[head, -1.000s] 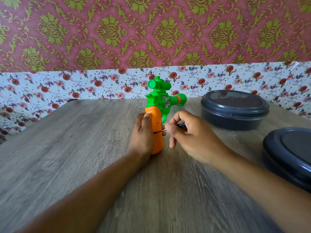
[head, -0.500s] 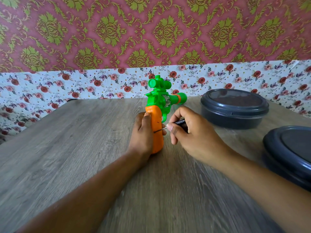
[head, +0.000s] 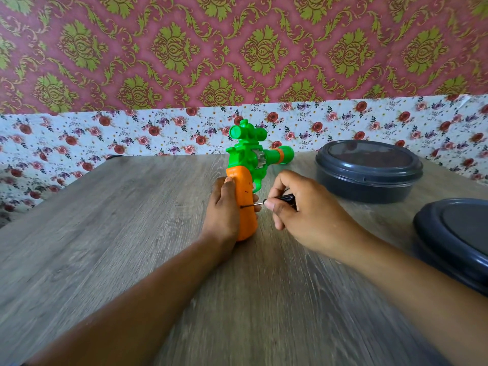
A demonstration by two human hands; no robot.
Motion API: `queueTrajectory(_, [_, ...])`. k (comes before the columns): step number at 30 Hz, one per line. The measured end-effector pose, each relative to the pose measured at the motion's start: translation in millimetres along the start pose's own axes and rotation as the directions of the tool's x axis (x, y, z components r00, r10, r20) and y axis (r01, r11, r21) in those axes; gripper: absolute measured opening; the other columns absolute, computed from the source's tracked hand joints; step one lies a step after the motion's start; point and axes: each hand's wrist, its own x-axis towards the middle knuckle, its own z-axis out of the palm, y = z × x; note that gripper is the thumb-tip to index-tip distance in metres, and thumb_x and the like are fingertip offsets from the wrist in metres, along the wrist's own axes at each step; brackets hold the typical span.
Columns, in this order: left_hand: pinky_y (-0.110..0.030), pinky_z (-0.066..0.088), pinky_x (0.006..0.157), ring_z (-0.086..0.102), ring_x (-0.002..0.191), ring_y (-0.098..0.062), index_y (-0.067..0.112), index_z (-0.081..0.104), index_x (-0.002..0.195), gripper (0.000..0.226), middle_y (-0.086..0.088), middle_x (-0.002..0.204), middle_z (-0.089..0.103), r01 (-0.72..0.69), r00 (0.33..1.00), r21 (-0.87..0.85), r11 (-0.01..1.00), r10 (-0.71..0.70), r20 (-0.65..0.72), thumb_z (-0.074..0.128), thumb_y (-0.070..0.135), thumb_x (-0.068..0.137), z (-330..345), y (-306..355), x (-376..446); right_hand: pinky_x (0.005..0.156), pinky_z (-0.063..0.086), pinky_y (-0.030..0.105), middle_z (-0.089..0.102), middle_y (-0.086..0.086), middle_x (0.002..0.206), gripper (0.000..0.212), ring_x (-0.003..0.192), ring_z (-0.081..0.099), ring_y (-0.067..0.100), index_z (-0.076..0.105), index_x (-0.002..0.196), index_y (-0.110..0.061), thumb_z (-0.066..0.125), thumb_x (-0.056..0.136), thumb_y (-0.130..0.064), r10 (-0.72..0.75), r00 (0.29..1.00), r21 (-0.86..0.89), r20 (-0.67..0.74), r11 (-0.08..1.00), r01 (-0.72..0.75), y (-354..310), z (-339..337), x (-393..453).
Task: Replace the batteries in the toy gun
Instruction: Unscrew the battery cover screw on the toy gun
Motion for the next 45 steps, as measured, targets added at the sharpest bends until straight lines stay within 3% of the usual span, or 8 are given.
queueTrajectory(13, [-0.005,0.037,0.035,0.053,0.041,0.012,0.010,0.046,0.108,0.025,0.002,0.071,0.051,-0.017,1.000,0.020,1.000,0.017,0.003,0.024,0.021,0.102,1.6,4.6,-4.0,0.043,0.035,0.019,0.067,0.006,0.069,0.012,0.040,0.044,0.000,0.053,0.080,-0.014,0.055,0.090,-0.008,0.053,0.997,0.442,0.058,0.894,-0.074,-3.3,-0.2,-0.8])
queueTrajectory(15, [-0.006,0.038,0.036,0.054,0.041,0.011,0.010,0.047,0.109,0.026,0.002,0.071,0.052,-0.020,1.000,0.034,0.999,0.020,0.004,0.025,0.021,0.102,1.3,3.8,-3.8,0.045,0.035,0.018,0.068,0.006,0.071,0.016,0.040,0.045,0.002,0.052,0.081,-0.013,0.051,0.093,-0.022,0.045,0.997,0.383,0.055,0.921,-0.063,-3.6,2.9,-2.0])
queueTrajectory(20, [-0.017,0.048,0.044,0.061,0.050,-0.007,0.021,0.047,0.093,0.025,-0.003,0.072,0.059,0.025,1.000,-0.017,1.000,-0.025,0.014,0.024,0.027,0.102,-1.1,-0.9,1.3,0.062,0.049,0.042,0.062,0.005,0.058,0.057,0.058,0.060,0.023,0.049,0.071,-0.015,0.019,0.085,-0.062,-0.052,0.994,-0.200,-0.095,0.979,0.032,0.9,3.0,-4.3])
queueTrajectory(26, [-0.016,0.048,0.044,0.060,0.045,-0.001,0.022,0.049,0.093,0.026,-0.001,0.072,0.060,0.029,1.000,-0.021,0.999,-0.029,-0.004,0.025,0.027,0.102,0.2,-1.8,1.9,0.052,0.045,0.033,0.062,0.003,0.054,0.027,0.041,0.046,0.009,0.053,0.073,-0.015,0.051,0.092,-0.033,-0.055,0.997,-0.060,-0.046,0.997,0.052,3.5,1.2,0.1])
queueTrajectory(30, [-0.009,0.042,0.038,0.057,0.041,0.006,0.010,0.047,0.106,0.027,-0.001,0.071,0.056,0.011,1.000,0.003,1.000,-0.011,-0.007,0.024,0.024,0.102,0.9,2.7,-1.7,0.046,0.035,0.010,0.068,0.001,0.060,0.012,0.041,0.050,0.000,0.059,0.077,-0.014,0.060,0.088,-0.018,-0.085,0.996,0.093,-0.029,0.992,0.087,3.3,-4.1,1.3])
queueTrajectory(36, [-0.006,0.039,0.036,0.054,0.041,0.011,0.011,0.047,0.105,0.027,0.002,0.071,0.054,0.001,1.000,0.038,0.999,0.000,-0.016,0.023,0.024,0.102,0.3,3.4,-2.8,0.054,0.036,0.016,0.069,-0.006,0.078,0.004,0.054,0.052,-0.002,0.056,0.093,-0.016,0.053,0.092,-0.019,-0.147,0.989,0.039,-0.029,0.988,0.148,7.6,3.0,0.0])
queueTrajectory(41, [-0.012,0.046,0.041,0.057,0.041,0.004,0.017,0.048,0.097,0.025,0.000,0.071,0.056,0.020,1.000,-0.010,1.000,-0.020,-0.019,0.025,0.025,0.102,0.3,1.4,-0.3,0.059,0.049,0.040,0.067,0.002,0.069,0.050,0.060,0.058,0.020,0.050,0.085,-0.018,0.017,0.088,-0.055,-0.133,0.990,-0.359,-0.042,0.927,0.110,10.6,2.8,-1.7])
queueTrajectory(45, [-0.017,0.049,0.046,0.058,0.042,0.002,0.022,0.048,0.095,0.025,0.000,0.070,0.058,0.023,0.999,-0.004,1.000,-0.023,-0.022,0.025,0.027,0.102,-0.3,-1.1,1.6,0.055,0.046,0.030,0.066,-0.001,0.055,0.031,0.046,0.054,0.006,0.050,0.069,-0.024,0.042,0.095,-0.038,-0.094,0.995,-0.179,-0.017,0.980,0.089,11.8,5.1,-0.1])
